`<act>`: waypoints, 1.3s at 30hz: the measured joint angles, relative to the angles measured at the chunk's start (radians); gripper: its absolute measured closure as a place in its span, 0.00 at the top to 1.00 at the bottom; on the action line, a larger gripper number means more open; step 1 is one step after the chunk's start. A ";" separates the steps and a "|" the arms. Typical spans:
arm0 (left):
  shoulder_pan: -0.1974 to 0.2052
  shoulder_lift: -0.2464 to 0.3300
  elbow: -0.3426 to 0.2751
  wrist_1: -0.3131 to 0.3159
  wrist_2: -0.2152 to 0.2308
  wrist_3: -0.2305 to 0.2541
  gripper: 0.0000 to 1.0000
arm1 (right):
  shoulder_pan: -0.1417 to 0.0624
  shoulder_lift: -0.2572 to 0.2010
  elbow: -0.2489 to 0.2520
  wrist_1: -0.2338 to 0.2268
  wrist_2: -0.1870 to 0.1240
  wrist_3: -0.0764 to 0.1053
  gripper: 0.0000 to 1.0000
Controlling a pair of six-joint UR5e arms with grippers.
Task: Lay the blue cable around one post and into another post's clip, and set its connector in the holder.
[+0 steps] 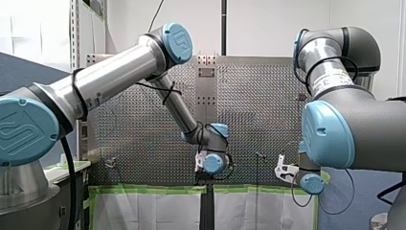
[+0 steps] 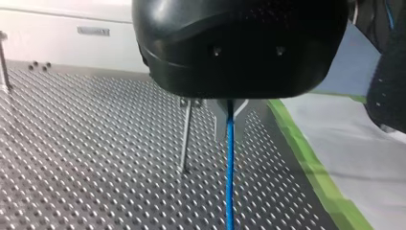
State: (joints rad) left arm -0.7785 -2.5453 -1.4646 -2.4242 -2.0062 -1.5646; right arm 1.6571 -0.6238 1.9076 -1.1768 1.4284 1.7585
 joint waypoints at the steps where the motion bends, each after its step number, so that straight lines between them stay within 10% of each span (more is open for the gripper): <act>1: -0.004 0.000 0.000 0.007 0.000 -0.001 0.00 | -0.001 0.000 0.000 0.000 0.004 0.000 0.00; 26: -0.053 -0.090 0.146 -0.044 -0.003 -0.046 0.00 | -0.084 -0.001 -0.008 0.018 0.071 0.082 0.00; 39: -0.085 -0.142 0.218 -0.090 0.005 -0.085 0.00 | -0.117 0.000 -0.053 0.065 0.076 0.093 0.00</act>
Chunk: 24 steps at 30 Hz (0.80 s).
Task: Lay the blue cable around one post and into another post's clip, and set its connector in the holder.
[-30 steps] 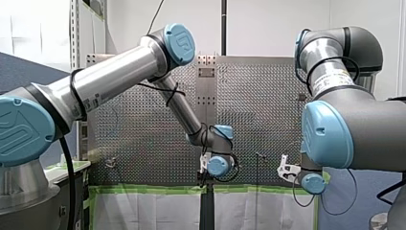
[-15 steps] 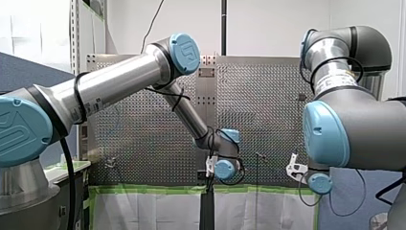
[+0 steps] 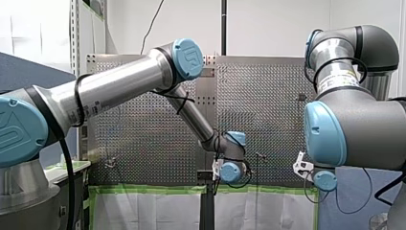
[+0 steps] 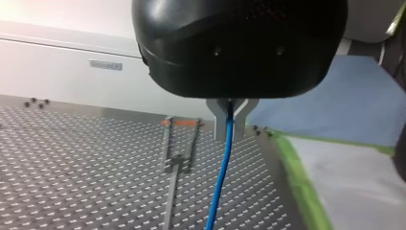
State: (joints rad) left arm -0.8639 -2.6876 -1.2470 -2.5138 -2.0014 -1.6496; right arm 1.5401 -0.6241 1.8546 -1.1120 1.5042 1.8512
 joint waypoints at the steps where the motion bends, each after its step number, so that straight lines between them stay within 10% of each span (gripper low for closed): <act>1: -0.003 -0.006 0.008 -0.007 0.001 -0.004 0.00 | 0.000 0.000 -0.005 0.005 -0.001 0.000 0.00; 24: -0.016 -0.022 0.133 -0.042 0.010 -0.065 0.00 | -0.005 0.000 -0.071 0.058 -0.056 0.004 0.00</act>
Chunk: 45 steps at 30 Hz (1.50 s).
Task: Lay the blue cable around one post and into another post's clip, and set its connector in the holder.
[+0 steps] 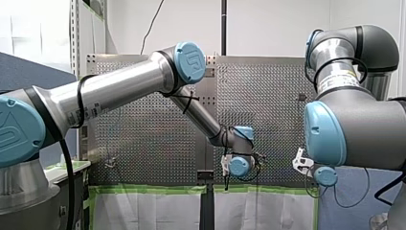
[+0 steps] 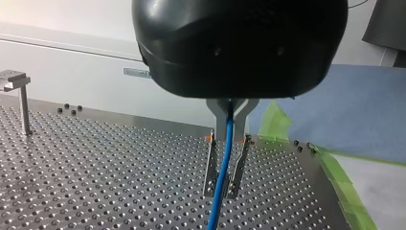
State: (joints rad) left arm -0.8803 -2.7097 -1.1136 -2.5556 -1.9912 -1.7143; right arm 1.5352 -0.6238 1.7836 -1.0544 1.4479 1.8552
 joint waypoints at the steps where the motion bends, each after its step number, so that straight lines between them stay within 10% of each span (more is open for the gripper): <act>1: 0.000 0.000 0.000 0.000 0.000 0.000 0.00 | -0.002 0.000 -0.002 0.004 -0.009 0.000 0.00; 18: -0.001 0.000 -0.001 -0.011 -0.002 -0.002 0.00 | -0.020 0.000 -0.009 0.022 -0.155 -0.004 0.00; 26: 0.010 0.000 0.000 -0.010 -0.002 -0.002 0.00 | -0.051 0.000 -0.016 0.014 -0.167 0.038 0.00; 45: 0.042 0.000 0.004 -0.014 0.027 -0.007 0.00 | -0.059 0.000 -0.031 0.001 -0.207 0.070 0.00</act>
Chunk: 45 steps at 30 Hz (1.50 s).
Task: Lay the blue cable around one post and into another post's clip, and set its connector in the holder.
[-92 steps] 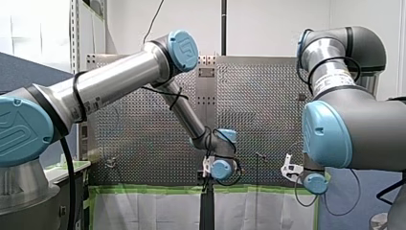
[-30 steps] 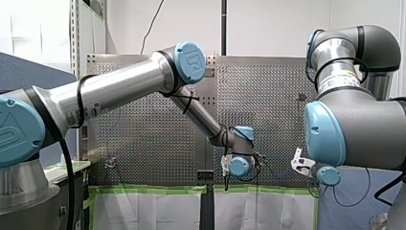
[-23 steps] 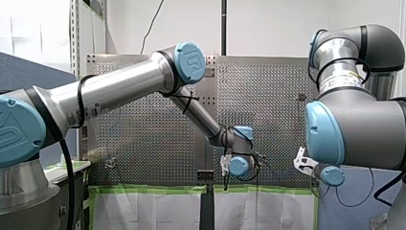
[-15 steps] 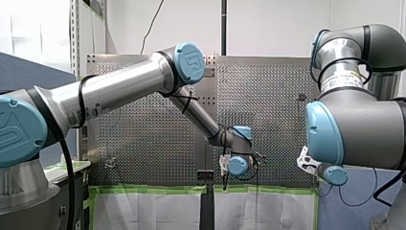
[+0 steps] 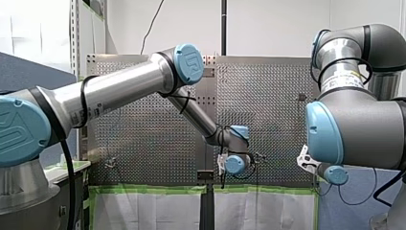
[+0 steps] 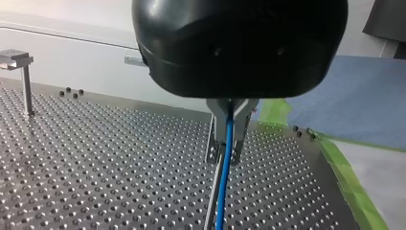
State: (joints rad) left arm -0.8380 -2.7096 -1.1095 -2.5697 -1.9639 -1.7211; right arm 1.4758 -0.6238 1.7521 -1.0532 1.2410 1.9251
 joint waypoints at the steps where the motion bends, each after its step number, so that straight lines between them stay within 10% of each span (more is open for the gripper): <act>1: 0.003 0.000 0.001 -0.003 0.001 -0.001 0.00 | 0.000 0.000 0.000 -0.002 0.000 0.003 0.00; 45: 0.045 -0.001 0.003 -0.020 0.051 -0.042 0.00 | -0.004 0.001 -0.005 -0.026 0.007 0.029 0.00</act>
State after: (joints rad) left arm -0.7928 -2.7111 -1.1062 -2.5895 -1.9127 -1.7631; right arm 1.4714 -0.6228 1.7470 -1.0793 1.2480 1.9541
